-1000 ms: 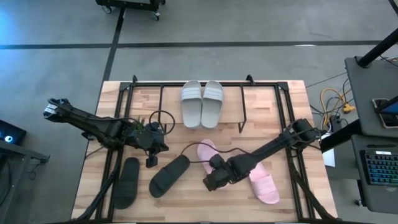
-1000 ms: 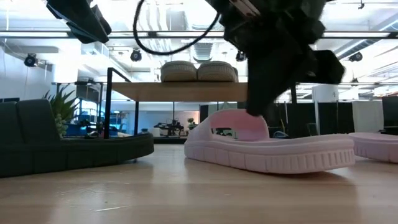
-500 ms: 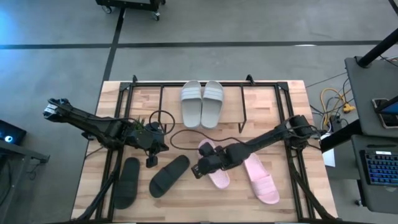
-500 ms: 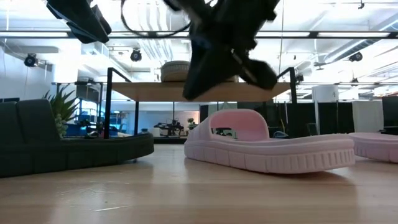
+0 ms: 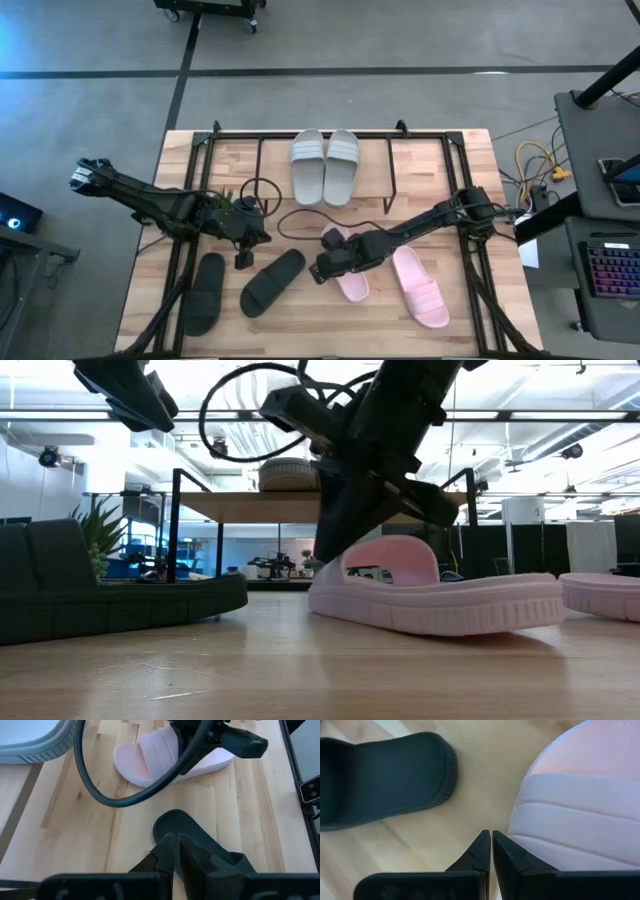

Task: Pick and place slides into the shelf
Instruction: Adjust the left pink slide, then adjust the right pink slide

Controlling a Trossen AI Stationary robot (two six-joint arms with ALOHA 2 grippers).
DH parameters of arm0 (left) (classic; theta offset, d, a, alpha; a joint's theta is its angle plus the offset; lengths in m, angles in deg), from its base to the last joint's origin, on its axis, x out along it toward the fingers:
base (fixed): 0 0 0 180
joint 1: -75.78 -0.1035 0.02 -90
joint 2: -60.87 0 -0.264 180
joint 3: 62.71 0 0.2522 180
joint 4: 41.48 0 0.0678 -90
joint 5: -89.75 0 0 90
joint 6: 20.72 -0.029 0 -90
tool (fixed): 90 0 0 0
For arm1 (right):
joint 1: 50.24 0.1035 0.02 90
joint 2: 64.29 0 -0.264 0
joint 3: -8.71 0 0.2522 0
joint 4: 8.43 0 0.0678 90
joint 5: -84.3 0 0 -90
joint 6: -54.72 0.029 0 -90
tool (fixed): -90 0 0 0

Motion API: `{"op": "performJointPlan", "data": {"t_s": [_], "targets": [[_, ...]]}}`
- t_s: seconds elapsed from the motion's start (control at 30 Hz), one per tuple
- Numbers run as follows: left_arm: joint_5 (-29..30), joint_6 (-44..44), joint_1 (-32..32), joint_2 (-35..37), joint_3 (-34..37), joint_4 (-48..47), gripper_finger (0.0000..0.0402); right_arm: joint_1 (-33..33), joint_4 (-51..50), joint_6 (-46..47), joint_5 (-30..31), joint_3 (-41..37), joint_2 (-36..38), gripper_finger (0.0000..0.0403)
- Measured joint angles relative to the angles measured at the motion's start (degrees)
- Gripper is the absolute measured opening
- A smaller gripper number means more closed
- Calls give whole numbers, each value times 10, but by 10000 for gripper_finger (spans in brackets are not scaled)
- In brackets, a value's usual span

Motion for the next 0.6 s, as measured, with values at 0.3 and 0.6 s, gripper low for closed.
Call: {"op": "performJointPlan", "data": {"t_s": [0.3,0.6], "targets": [[0,0,0,0,1,0,8,6,-37,37,86,-1,8,13],[0,1,0,0,0,0,8,34,-44,-15,121,-1,87,13]]}}
